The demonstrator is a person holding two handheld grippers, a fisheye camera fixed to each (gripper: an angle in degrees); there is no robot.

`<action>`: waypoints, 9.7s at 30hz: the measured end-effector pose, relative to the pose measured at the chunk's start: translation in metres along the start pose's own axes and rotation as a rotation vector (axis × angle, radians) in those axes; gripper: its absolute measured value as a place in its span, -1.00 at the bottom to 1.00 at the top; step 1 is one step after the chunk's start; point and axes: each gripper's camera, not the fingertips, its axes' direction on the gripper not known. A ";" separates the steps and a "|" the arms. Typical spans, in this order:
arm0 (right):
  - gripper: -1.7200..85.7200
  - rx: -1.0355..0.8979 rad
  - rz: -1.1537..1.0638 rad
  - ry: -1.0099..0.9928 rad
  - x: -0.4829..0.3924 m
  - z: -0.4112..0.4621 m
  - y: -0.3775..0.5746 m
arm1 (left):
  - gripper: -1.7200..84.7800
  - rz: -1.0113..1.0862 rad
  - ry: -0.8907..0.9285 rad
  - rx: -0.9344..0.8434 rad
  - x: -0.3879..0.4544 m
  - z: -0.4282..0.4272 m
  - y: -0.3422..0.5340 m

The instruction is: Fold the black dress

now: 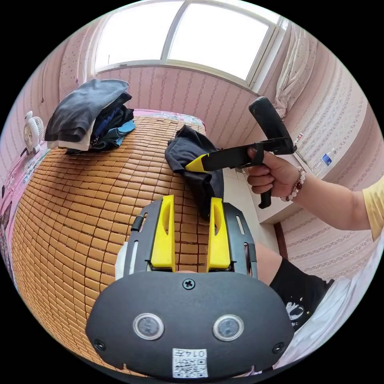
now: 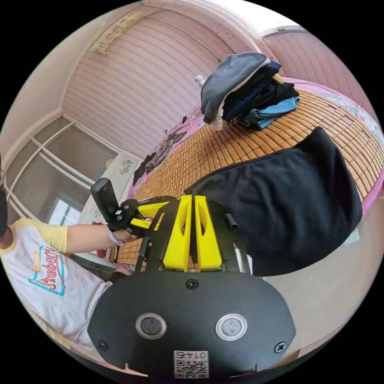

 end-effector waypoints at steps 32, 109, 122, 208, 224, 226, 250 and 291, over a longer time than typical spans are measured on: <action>-0.88 -0.422 0.008 0.170 -0.121 0.124 0.037 | -0.97 -1.267 -0.473 0.387 -0.069 -0.389 0.440; -0.95 0.237 -0.889 -0.146 -0.458 -0.226 -0.016 | -0.98 -0.314 -0.888 1.003 0.336 -0.938 0.108; -0.95 0.557 -0.766 -0.310 -0.474 -0.206 -0.123 | -0.98 -0.289 -0.993 0.994 0.215 -0.934 0.028; -0.97 -0.226 -0.284 0.550 -0.128 0.219 -0.268 | -0.98 -0.756 -0.437 -0.032 -0.390 -0.309 0.310; -0.86 -0.154 -0.284 0.570 -0.108 0.059 -0.202 | -0.98 -0.782 -0.403 0.108 -0.402 -0.313 0.329; -0.84 -0.166 -0.218 0.612 -0.091 0.051 -0.192 | -0.98 -0.755 -0.400 0.112 -0.406 -0.314 0.321; -0.88 0.038 -0.035 0.615 -0.021 -0.112 -0.132 | -0.89 -0.680 -0.350 -0.115 -0.530 -0.175 0.239; -0.91 -0.086 0.077 0.569 0.048 -0.081 -0.166 | -0.98 -0.749 -0.483 -0.069 -0.617 -0.091 0.174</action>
